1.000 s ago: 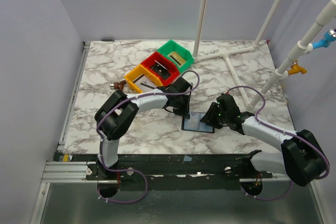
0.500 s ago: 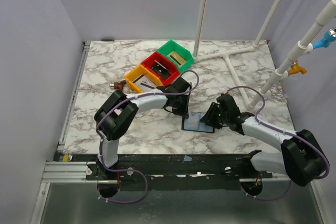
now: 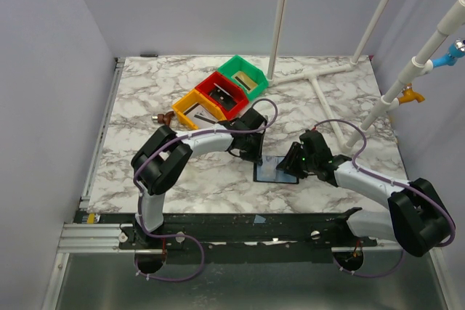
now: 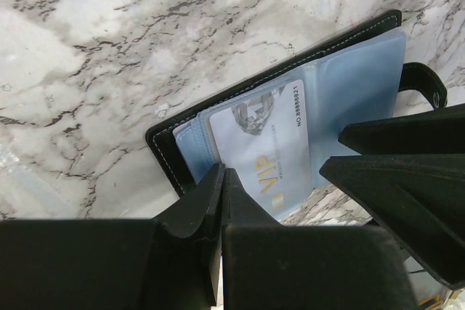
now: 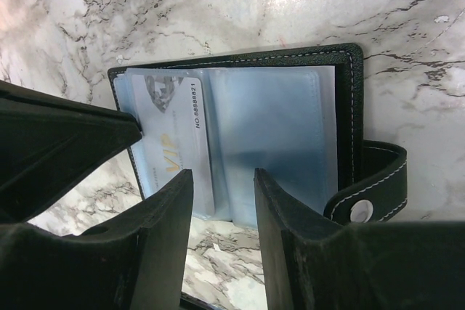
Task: Take the credit cards out of the card holder
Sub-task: Remove the credit card from the card holder.
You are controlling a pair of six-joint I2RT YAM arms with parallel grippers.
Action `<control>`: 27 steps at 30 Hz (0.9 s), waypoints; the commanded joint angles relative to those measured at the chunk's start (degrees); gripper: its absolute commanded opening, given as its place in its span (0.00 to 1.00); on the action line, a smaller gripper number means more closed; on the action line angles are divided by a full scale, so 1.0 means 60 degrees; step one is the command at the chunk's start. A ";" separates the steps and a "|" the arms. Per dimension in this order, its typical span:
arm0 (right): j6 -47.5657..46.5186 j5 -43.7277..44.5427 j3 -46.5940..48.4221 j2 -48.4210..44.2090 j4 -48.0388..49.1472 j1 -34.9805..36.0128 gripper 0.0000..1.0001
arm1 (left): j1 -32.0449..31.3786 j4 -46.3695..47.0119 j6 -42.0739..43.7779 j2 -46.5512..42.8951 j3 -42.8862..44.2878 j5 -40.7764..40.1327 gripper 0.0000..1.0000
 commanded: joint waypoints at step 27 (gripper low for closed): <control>0.0313 -0.0725 -0.0643 0.0046 0.0962 -0.0284 0.40 | -0.0420 -0.0406 -0.0072 0.0818 0.0690 0.0190 0.00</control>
